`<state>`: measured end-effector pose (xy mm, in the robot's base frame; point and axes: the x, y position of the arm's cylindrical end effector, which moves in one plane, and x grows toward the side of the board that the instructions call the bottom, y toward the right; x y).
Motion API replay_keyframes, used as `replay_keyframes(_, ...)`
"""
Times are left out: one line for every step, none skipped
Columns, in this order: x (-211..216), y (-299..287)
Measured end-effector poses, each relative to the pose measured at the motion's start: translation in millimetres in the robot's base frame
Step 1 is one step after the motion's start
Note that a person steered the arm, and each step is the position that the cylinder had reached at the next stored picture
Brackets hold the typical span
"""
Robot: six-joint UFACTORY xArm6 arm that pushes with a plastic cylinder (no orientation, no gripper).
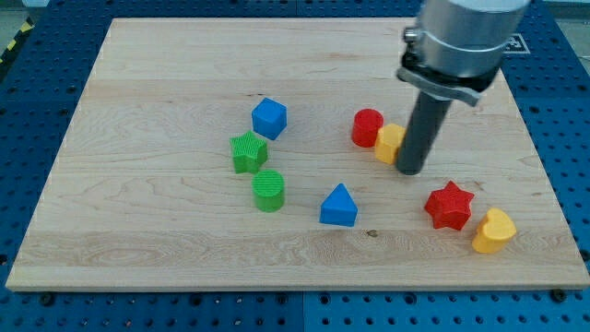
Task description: Separate the red circle from the yellow hexagon
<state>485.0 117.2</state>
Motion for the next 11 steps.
replay_keyframes(0.0, -36.0)
replay_keyframes(0.0, -40.9)
replay_keyframes(0.0, -49.1)
replay_keyframes(-13.0, -52.6)
replay_keyframes(-36.7, -54.6)
replay_keyframes(-36.7, -49.5)
replay_keyframes(-36.7, -27.4)
replay_keyframes(-36.7, -21.5)
replay_keyframes(-37.4, -21.5)
replay_keyframes(-52.3, -21.6)
replay_keyframes(-57.2, -21.9)
